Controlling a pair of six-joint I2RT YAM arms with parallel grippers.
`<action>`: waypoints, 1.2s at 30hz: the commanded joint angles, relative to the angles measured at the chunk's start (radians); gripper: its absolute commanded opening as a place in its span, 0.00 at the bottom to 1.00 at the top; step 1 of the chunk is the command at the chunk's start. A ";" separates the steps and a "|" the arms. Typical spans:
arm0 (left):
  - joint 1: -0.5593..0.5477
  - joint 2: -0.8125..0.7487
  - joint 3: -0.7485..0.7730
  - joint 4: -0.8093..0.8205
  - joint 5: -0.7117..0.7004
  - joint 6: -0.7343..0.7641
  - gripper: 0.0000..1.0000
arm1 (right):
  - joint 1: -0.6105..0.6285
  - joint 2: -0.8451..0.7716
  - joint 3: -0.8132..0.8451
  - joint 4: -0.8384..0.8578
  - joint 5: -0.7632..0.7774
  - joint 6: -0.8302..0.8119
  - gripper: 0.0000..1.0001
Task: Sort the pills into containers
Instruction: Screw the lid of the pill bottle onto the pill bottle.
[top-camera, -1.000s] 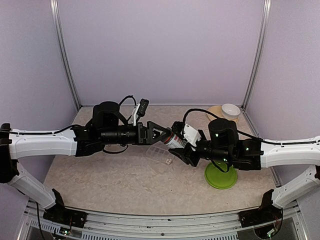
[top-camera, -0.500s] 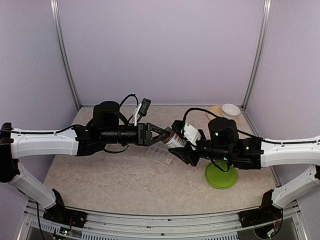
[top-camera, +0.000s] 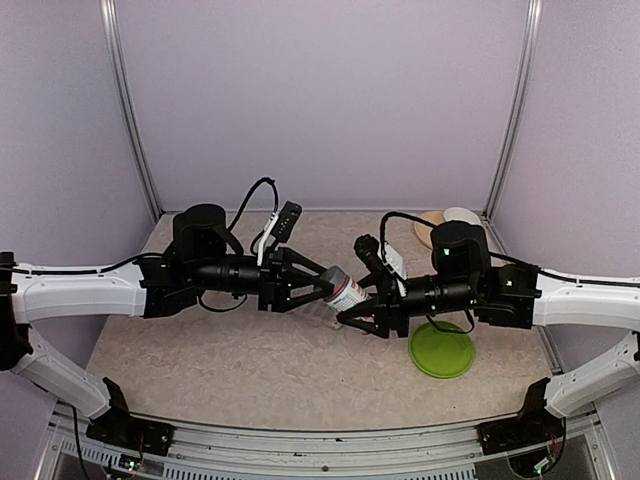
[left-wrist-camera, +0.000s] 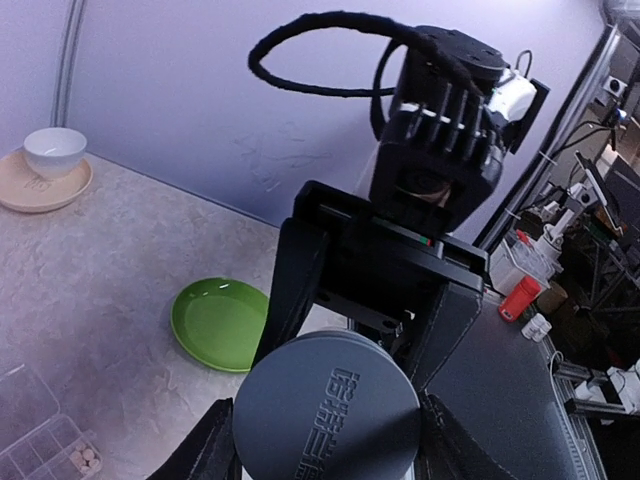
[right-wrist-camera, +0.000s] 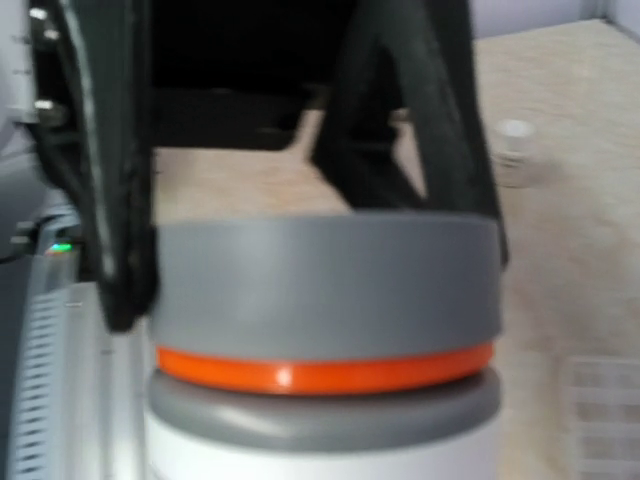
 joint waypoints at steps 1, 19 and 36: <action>-0.029 -0.028 -0.002 0.029 0.178 0.125 0.51 | -0.018 -0.017 0.042 0.009 -0.175 0.061 0.22; -0.046 -0.089 -0.119 0.295 -0.329 -0.283 0.99 | -0.018 0.020 0.062 0.031 0.187 0.037 0.22; -0.067 -0.019 -0.071 0.247 -0.422 -0.334 0.99 | 0.029 0.055 0.092 0.072 0.277 -0.005 0.21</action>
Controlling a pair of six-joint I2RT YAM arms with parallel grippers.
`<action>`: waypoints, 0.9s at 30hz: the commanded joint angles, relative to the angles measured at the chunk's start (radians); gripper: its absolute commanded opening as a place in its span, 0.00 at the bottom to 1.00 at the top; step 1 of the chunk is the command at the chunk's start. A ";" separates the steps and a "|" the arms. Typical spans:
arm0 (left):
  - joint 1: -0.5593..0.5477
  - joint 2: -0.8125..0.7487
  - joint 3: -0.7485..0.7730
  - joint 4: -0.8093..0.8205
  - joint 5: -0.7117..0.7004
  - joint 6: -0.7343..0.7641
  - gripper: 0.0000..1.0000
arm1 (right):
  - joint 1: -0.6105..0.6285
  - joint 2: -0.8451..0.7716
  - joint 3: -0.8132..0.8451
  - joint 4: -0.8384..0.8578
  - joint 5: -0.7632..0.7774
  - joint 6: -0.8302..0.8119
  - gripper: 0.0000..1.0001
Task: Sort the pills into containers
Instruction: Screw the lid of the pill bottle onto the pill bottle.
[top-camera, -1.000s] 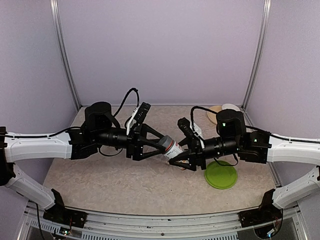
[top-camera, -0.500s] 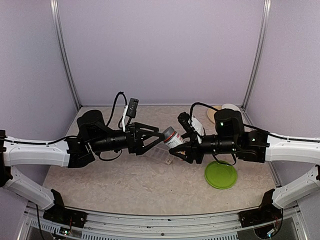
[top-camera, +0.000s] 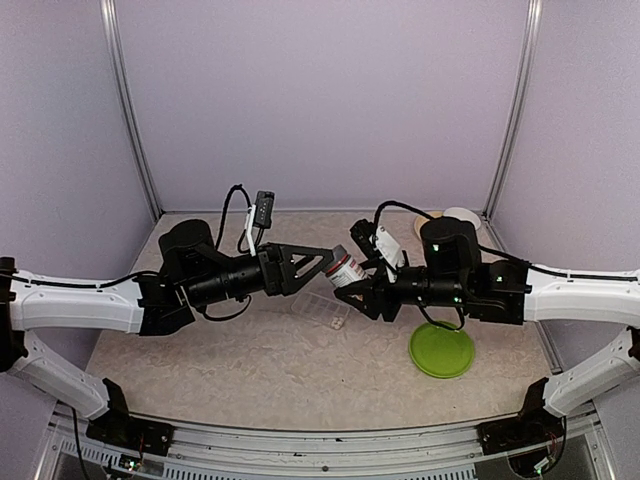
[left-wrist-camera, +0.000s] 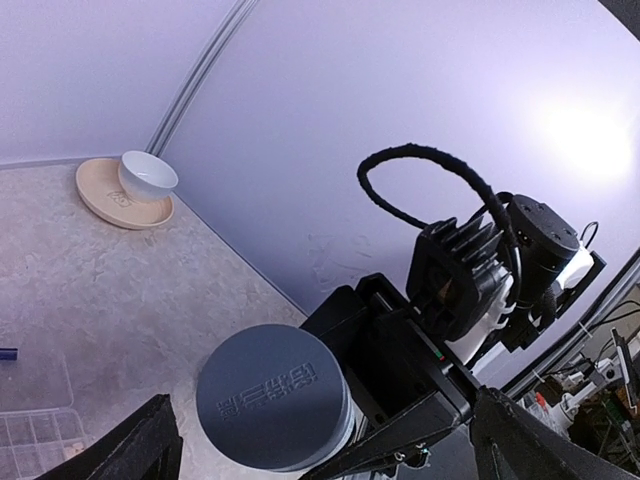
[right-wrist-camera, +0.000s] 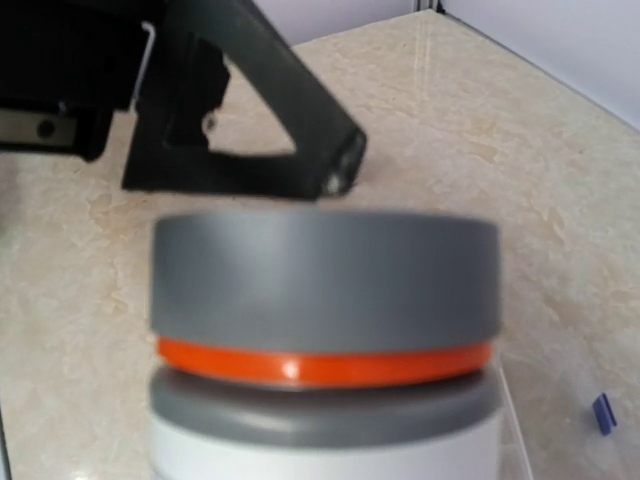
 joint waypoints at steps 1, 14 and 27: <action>-0.007 0.025 0.040 -0.004 -0.012 -0.011 0.99 | 0.018 0.003 0.044 0.066 0.016 -0.018 0.21; -0.007 0.028 0.048 0.006 0.016 -0.010 0.99 | 0.030 0.077 0.087 0.044 0.032 -0.037 0.21; -0.010 0.013 0.043 0.054 0.038 -0.003 0.99 | 0.078 0.166 0.115 0.040 -0.072 -0.050 0.21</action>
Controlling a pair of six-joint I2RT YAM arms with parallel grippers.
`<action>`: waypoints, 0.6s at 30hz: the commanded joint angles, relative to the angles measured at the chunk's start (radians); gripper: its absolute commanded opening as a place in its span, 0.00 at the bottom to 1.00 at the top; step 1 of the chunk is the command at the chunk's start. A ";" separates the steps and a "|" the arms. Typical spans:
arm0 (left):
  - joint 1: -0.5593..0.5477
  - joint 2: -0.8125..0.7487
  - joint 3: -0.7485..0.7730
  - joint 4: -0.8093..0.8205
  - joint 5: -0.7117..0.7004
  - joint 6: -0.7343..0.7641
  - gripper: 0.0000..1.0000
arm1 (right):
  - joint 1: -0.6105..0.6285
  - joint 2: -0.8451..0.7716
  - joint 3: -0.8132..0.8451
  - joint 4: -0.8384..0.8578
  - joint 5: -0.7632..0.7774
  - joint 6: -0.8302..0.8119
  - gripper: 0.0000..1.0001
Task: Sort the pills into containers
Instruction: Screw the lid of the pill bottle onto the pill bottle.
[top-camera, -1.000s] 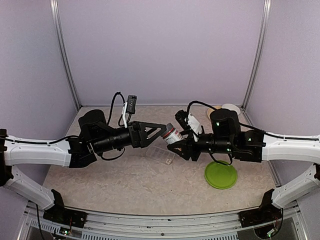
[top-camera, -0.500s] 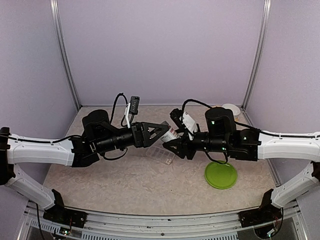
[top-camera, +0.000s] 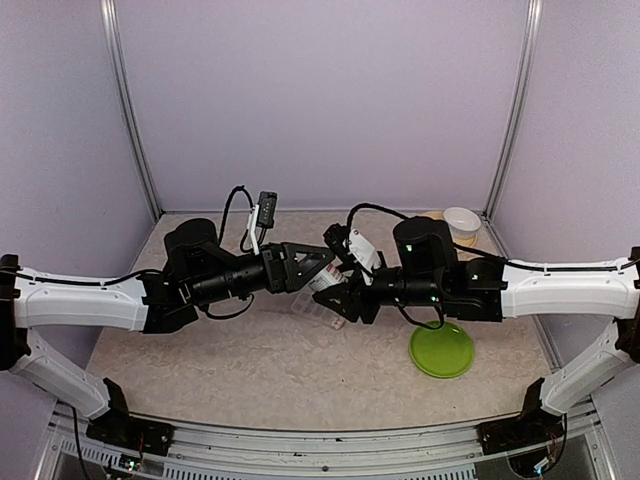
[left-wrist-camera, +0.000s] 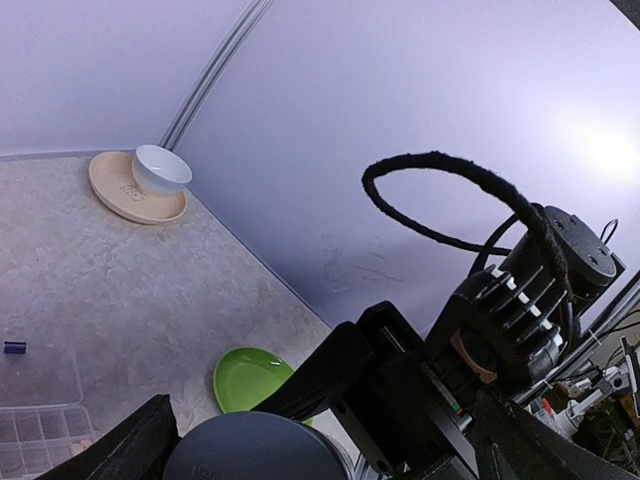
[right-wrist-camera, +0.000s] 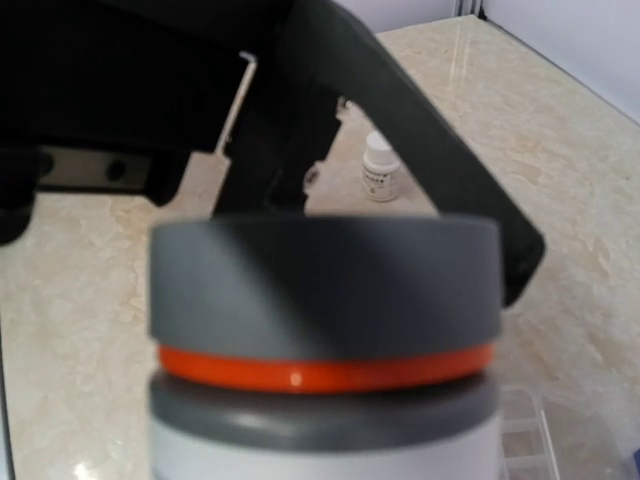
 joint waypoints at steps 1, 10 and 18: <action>-0.017 -0.012 0.026 0.070 0.052 0.008 0.99 | 0.032 0.040 0.031 0.016 -0.071 -0.013 0.21; -0.017 -0.034 0.004 0.060 0.019 -0.003 0.99 | 0.031 -0.023 0.003 0.047 -0.023 0.008 0.21; -0.017 -0.075 0.002 -0.027 -0.097 -0.085 0.99 | 0.009 -0.124 -0.037 0.049 0.141 -0.014 0.22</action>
